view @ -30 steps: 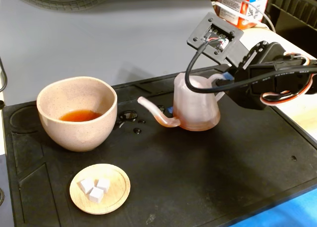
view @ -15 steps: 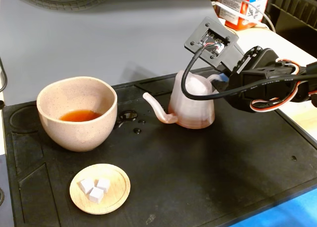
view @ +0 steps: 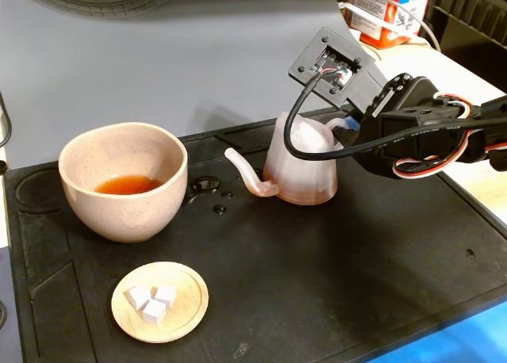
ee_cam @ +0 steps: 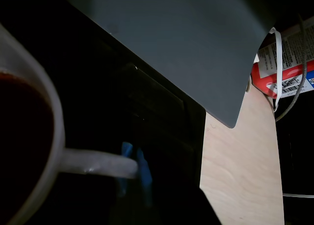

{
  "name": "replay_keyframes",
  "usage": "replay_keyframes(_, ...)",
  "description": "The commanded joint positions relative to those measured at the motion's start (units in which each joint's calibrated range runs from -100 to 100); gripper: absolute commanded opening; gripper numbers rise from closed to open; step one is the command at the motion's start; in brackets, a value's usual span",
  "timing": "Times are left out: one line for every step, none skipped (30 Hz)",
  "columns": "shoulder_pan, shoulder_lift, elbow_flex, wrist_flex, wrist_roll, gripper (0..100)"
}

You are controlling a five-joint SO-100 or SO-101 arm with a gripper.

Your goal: Pick up a kettle and pour liquid into a cup.

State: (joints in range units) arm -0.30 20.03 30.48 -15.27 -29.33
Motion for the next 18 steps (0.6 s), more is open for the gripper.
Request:
replay_keyframes(-0.3, -0.8, -2.9, -1.1, -0.1, 1)
replay_keyframes(-0.3, -0.9, -2.9, -1.1, 0.0, 1)
replay_keyframes(-0.3, -0.9, -2.9, -1.1, 0.0, 1)
replay_keyframes(-0.3, -0.9, -2.9, -1.1, 0.0, 1)
replay_keyframes(-0.3, -0.9, -2.9, -1.1, 0.1, 1)
replay_keyframes(-0.3, -0.8, -2.9, -1.1, 0.2, 1)
replay_keyframes(-0.4, -0.7, -2.9, -1.1, 0.2, 1)
replay_keyframes(-0.4, -0.6, -2.9, -1.1, 0.3, 1)
replay_keyframes(-0.4, -0.5, -2.9, -1.1, 0.3, 1)
replay_keyframes(-0.4, -0.5, -2.9, -1.1, 0.3, 1)
replay_keyframes(-0.4, -0.5, -2.9, -1.1, 0.3, 3)
replay_keyframes(-0.5, -0.5, -2.9, -1.1, 0.3, 7)
replay_keyframes(-0.5, -0.5, -2.9, -1.1, 0.3, 10)
replay_keyframes(-0.7, -0.5, -2.9, -1.1, 0.3, 13)
replay_keyframes(-1.0, -0.5, -2.9, -1.1, 0.3, 16)
replay_keyframes(-1.0, -0.5, -2.9, -1.1, 0.3, 18)
replay_keyframes(-1.2, -0.5, -2.9, -1.1, 0.4, 21)
replay_keyframes(-1.2, -0.5, -2.9, -1.1, 0.4, 22)
